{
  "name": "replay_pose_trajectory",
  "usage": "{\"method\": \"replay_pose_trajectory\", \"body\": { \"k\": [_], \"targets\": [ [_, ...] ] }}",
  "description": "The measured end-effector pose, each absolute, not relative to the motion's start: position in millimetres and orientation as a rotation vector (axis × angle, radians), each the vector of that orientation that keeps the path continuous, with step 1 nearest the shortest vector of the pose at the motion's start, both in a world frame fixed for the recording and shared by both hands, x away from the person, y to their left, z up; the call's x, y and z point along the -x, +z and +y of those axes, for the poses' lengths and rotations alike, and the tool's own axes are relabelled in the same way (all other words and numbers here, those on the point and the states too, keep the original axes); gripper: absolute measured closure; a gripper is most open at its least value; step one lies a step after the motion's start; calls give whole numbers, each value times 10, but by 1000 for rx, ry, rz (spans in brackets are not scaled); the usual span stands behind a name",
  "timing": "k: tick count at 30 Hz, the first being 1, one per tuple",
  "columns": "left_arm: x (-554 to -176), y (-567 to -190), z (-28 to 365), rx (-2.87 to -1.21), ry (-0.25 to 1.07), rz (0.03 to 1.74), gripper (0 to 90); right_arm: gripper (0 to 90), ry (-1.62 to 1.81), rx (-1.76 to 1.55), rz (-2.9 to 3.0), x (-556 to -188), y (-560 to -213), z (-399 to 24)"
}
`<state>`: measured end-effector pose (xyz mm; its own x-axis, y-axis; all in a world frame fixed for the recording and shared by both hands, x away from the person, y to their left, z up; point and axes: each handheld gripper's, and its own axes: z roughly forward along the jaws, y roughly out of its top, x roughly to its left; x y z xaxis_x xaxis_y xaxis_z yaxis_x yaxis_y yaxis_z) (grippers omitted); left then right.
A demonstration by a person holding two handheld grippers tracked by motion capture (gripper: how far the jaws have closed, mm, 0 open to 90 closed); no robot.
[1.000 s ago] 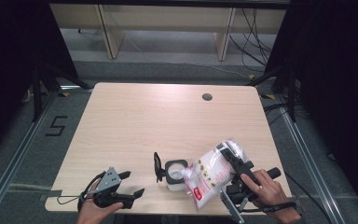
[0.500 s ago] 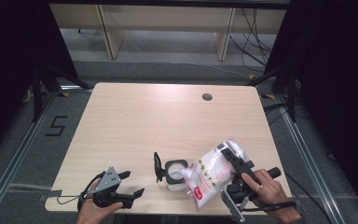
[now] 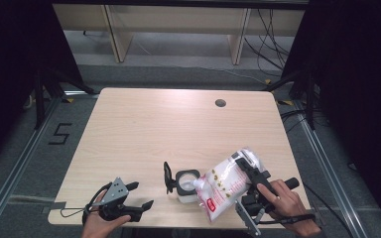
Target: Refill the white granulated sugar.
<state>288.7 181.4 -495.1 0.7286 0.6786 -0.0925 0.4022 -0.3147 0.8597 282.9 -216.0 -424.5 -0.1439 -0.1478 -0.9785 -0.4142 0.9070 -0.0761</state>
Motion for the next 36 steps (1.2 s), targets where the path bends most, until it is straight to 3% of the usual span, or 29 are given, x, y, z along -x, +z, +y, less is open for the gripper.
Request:
{"method": "replay_pose_trajectory", "body": {
  "k": [36],
  "targets": [
    [-2885,-4963,1810,-1951,348,828,185,480,213,433,1705,-2796,-4250,-2131]
  ]
}}
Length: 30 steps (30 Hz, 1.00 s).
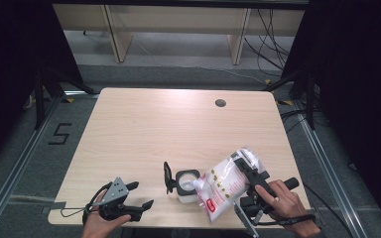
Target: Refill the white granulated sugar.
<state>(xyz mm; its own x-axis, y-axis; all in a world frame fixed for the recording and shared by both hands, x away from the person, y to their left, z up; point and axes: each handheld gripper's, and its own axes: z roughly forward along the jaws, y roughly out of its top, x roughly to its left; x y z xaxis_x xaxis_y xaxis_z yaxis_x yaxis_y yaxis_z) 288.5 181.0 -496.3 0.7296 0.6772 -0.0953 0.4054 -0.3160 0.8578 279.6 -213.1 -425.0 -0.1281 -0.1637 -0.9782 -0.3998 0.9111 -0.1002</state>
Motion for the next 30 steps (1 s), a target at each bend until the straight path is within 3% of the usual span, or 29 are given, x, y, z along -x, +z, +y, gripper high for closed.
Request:
{"method": "replay_pose_trajectory", "body": {
  "k": [30],
  "targets": [
    [-2887,-4961,1819,-1951,355,821,185,481,236,424,1710,-2816,-4265,-2139]
  ]
}}
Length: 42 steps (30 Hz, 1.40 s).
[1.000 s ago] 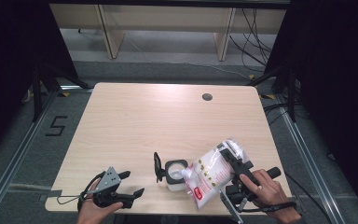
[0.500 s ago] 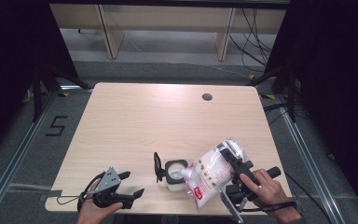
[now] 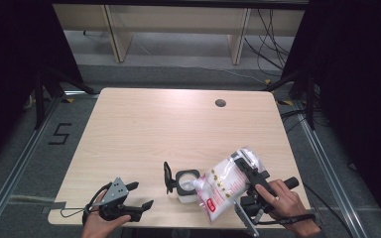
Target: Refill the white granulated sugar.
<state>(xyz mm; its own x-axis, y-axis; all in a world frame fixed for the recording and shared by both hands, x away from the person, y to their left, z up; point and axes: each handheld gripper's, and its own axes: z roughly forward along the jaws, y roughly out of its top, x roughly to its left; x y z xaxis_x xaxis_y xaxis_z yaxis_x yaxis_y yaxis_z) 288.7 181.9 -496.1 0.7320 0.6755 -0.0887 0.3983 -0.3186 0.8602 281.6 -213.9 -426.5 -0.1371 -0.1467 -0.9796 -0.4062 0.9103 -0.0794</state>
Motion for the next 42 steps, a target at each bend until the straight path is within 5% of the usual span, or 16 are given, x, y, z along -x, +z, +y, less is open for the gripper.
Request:
{"method": "replay_pose_trajectory", "body": {
  "k": [42],
  "targets": [
    [-2899,-4956,1828,-1955,366,814,185,484,196,467,1687,-2815,-4241,-2119]
  ]
}}
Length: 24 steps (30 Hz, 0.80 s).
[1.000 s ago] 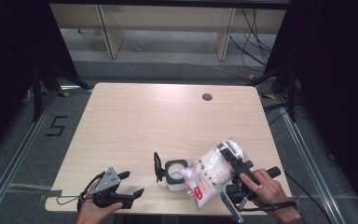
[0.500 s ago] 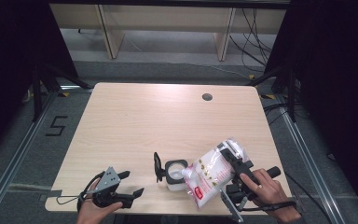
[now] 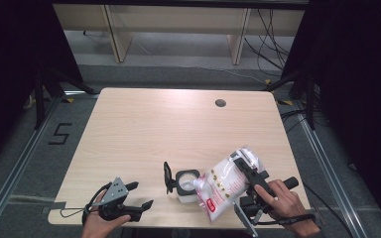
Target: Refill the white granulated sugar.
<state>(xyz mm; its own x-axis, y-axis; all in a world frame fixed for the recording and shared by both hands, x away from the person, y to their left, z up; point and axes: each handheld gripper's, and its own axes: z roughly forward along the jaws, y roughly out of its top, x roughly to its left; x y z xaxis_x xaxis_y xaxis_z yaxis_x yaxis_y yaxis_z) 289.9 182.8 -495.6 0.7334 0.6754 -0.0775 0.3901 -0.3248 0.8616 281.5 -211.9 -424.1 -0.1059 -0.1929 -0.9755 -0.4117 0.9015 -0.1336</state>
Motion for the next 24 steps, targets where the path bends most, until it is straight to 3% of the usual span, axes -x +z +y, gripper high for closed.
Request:
{"method": "replay_pose_trajectory", "body": {
  "k": [24],
  "targets": [
    [-2879,-4965,1824,-1942,350,845,185,487,216,430,1724,-2840,-4287,-2129]
  ]
}}
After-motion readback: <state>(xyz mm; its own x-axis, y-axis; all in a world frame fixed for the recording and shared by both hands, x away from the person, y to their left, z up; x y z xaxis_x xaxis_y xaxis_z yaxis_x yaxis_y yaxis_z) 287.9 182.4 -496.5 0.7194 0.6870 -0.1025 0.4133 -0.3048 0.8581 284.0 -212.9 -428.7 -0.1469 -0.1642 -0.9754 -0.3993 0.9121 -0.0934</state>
